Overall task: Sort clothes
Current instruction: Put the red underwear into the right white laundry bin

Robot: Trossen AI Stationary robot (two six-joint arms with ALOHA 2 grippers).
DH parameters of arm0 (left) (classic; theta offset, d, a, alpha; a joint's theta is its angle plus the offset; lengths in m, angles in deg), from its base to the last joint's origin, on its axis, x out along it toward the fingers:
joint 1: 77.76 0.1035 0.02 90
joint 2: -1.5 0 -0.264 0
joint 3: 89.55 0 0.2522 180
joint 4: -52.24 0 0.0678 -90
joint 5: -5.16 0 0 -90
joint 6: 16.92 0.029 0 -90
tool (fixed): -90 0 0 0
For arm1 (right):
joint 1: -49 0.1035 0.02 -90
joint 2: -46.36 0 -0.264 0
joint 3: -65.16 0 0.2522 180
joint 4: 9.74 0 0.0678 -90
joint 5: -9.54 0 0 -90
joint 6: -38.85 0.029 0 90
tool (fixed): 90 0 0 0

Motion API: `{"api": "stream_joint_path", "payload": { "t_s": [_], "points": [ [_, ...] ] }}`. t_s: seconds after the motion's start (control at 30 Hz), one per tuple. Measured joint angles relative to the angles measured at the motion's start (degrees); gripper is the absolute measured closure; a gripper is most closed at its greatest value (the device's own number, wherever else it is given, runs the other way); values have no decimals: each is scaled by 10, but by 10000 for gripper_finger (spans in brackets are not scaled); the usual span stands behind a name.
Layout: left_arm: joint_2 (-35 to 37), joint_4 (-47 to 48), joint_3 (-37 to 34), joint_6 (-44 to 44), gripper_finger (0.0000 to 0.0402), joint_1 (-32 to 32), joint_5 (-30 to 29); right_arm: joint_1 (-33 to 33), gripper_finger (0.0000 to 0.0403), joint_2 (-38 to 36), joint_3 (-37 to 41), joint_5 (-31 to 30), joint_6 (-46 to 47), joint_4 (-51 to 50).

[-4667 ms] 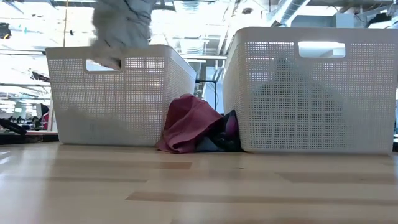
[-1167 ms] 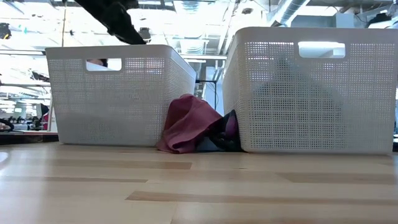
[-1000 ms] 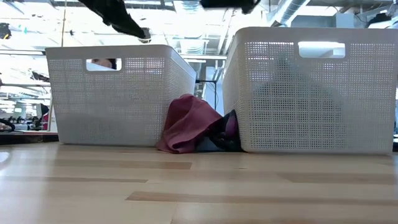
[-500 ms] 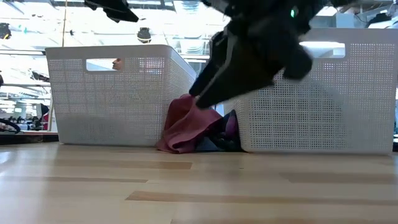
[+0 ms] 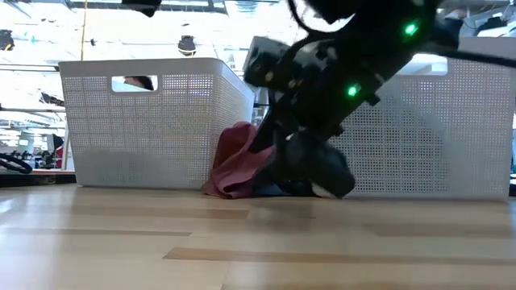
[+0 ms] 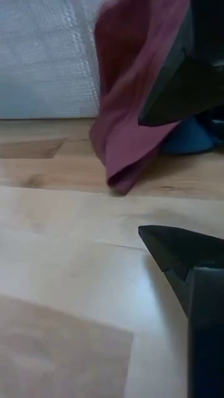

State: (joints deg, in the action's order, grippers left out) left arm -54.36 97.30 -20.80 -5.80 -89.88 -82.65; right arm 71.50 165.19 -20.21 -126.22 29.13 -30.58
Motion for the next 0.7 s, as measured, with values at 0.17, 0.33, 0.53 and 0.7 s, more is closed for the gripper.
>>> {"api": "stream_joint_path", "payload": {
  "t_s": [0.17, 0.33, 0.53, 0.7],
  "points": [
    [-48, -24, 0, -5, 171, -57, -38, -13, 142, 34, -26, -33, -15, -8],
    [-97, -40, 0, -16, 171, -100, -46, -25, 167, 55, -55, -73, -13, -26],
    [-139, -58, 0, -26, 171, -143, -61, -42, 220, 61, -70, -73, -8, -35],
    [-156, -59, 0, -39, 171, -171, -81, -54, 314, 62, -83, -65, 9, -48]
  ]
}}
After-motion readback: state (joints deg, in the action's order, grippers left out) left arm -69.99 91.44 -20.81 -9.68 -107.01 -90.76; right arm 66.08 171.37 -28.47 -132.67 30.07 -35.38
